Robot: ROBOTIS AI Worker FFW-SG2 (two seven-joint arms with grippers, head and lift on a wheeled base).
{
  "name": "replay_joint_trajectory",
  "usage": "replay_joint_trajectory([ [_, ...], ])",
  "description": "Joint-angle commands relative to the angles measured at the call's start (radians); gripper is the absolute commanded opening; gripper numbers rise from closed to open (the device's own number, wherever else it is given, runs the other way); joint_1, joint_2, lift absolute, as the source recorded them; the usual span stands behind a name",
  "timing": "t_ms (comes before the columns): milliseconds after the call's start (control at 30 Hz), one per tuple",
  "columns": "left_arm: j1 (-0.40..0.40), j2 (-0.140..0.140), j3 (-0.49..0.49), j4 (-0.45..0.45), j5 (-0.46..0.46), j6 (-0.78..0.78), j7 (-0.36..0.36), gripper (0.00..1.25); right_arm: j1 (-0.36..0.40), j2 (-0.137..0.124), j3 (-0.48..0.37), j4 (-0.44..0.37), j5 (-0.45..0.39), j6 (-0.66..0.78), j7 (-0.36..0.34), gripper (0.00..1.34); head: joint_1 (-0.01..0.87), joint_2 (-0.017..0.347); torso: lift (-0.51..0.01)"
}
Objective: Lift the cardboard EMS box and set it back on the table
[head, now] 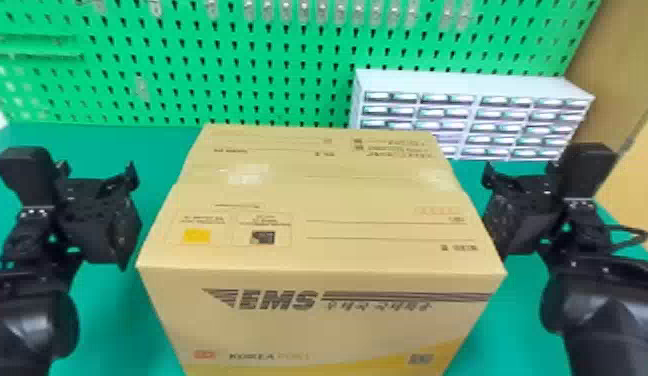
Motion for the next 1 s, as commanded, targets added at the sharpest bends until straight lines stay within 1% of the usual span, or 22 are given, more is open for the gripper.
replay_joint_trajectory([
  [0, 0.000, 0.000, -0.003, 0.020, -0.006, -0.013, -0.003, 1.12, 0.005, 0.007, -0.009, 0.031, -0.001, -0.039, 0.000, 1.27, 0.678, -0.017, -0.091],
  [133, 0.000, 0.000, -0.001, 0.040, -0.006, -0.029, -0.012, 1.12, 0.008, 0.015, -0.016, 0.060, -0.004, -0.068, 0.000, 1.28, 0.678, -0.017, -0.091],
  [400, 0.000, 0.000, -0.004, 0.077, -0.004, -0.058, -0.027, 1.12, 0.013, 0.016, -0.018, 0.088, -0.004, -0.108, 0.000, 1.28, 0.678, -0.017, -0.091],
  [833, 0.000, 0.000, -0.006, 0.086, 0.002, -0.063, -0.032, 1.12, 0.019, 0.018, -0.016, 0.108, -0.012, -0.134, 0.000, 1.28, 0.678, -0.017, -0.091],
  [967, -0.001, 0.000, -0.009, 0.086, 0.008, -0.063, -0.033, 1.12, 0.019, 0.022, -0.015, 0.108, -0.017, -0.140, 0.000, 1.28, 0.678, -0.017, -0.091],
])
